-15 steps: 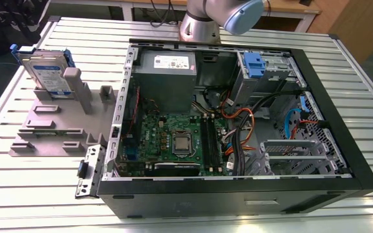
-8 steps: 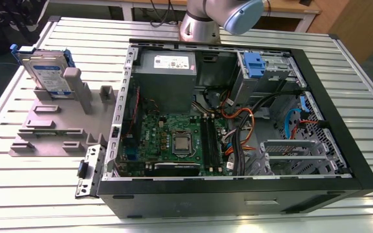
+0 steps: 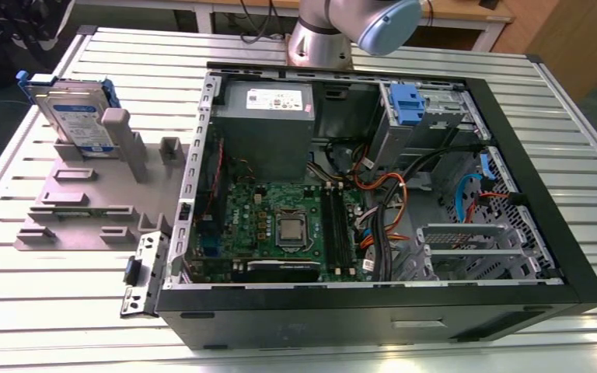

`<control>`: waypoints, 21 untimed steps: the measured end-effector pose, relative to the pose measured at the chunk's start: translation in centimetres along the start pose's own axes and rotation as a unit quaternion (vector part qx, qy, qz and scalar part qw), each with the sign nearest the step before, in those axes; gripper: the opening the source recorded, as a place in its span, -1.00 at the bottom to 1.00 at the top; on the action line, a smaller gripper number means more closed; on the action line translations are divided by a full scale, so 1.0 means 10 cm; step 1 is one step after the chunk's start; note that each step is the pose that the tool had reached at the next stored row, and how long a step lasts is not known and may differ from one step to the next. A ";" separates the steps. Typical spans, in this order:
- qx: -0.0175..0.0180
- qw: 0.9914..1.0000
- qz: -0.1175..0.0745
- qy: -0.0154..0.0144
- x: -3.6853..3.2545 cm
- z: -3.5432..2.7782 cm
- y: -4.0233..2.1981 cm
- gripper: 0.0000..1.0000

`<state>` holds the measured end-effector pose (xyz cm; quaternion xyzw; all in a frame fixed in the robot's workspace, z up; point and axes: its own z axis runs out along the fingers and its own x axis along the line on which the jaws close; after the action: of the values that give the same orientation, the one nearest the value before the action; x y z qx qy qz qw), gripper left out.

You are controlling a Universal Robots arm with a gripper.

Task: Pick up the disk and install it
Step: 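Reach for the disk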

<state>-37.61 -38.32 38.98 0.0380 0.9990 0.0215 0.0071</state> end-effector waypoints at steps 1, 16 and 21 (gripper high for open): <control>0.000 1.000 0.000 0.000 0.011 0.000 0.000 -0.79; 0.000 1.000 0.000 0.000 0.148 -0.002 0.002 -0.79; 0.000 1.000 0.000 0.000 0.222 0.003 0.052 -0.79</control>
<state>-39.79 -37.63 38.95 0.0380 0.9990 0.0215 0.0071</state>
